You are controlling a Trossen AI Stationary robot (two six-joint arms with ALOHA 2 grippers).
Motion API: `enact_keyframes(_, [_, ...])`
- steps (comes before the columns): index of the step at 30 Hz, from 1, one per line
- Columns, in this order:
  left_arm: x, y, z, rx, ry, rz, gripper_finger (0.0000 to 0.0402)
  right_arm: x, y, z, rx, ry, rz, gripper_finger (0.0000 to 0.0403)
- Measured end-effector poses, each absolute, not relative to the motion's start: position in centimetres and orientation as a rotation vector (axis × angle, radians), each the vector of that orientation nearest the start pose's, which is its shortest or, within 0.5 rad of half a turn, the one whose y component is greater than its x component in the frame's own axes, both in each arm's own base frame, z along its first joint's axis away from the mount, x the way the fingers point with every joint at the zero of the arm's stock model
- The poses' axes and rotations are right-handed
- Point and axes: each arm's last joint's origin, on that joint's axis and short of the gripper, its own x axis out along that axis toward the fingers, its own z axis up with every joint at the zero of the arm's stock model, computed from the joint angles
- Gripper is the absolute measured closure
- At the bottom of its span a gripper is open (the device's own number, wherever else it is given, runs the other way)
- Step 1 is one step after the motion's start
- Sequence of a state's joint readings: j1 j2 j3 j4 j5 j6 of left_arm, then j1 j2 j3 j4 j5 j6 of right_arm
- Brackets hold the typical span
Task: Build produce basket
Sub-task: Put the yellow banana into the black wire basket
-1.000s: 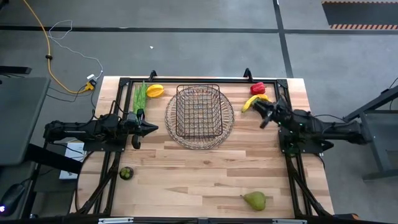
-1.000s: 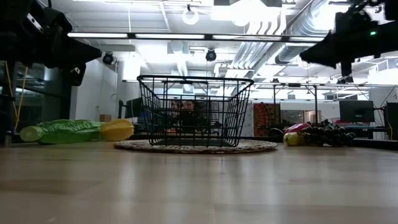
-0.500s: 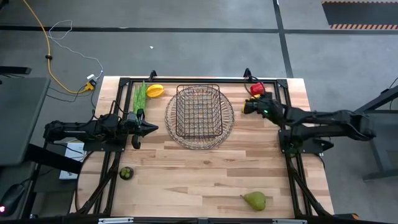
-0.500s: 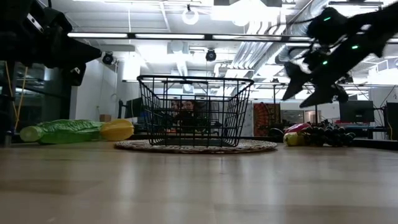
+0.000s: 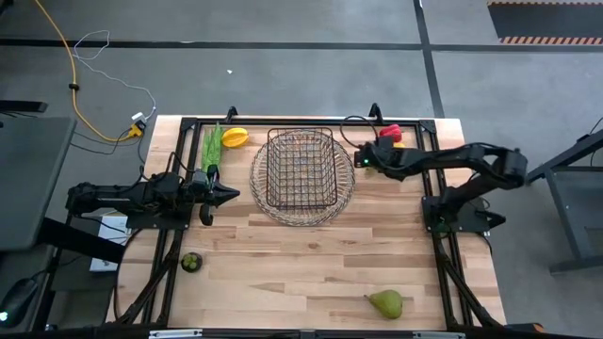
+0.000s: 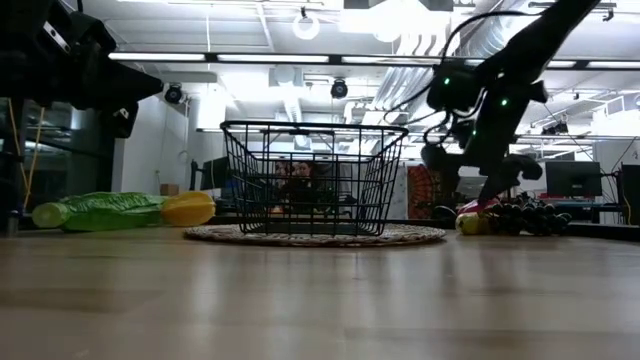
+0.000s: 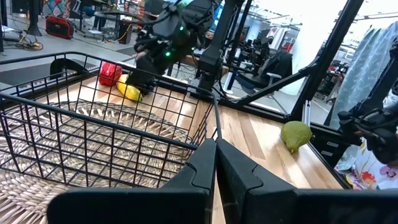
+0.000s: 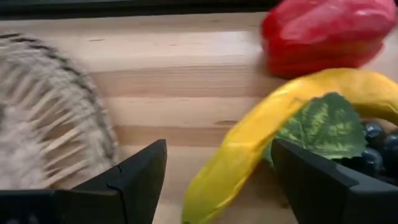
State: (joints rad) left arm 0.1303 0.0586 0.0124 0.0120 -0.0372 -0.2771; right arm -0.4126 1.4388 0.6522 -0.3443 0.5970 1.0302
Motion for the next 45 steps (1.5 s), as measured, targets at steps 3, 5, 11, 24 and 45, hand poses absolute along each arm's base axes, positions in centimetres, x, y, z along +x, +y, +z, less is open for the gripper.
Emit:
enact_keyframes(3, [10.0, 1.4, 16.4, -0.278, 0.011, 0.172, 0.0398, 21.6, -11.3, 14.3, 0.737, 0.575, -1.456, 0.0123])
enact_keyframes(5, [10.0, 1.4, 16.4, -0.278, 0.011, 0.171, 0.0398, 21.7, -11.2, 13.9, 0.744, 0.558, -1.49, 0.0123])
enact_keyframes(11, [10.0, 1.4, 16.4, -0.278, 0.011, 0.171, 0.0398, 22.0, -11.2, 12.5, 0.743, 0.537, -1.564, 0.0123])
enact_keyframes(24, [10.0, 1.4, 16.4, -0.278, 0.011, 0.172, 0.0398, 22.2, -12.2, 10.1, 0.74, 0.547, -1.625, 0.0123])
enact_keyframes(45, [10.0, 1.4, 16.4, -0.278, 0.011, 0.172, 0.0398, 22.2, -12.2, 10.4, 0.694, 0.519, -1.638, 0.0294])
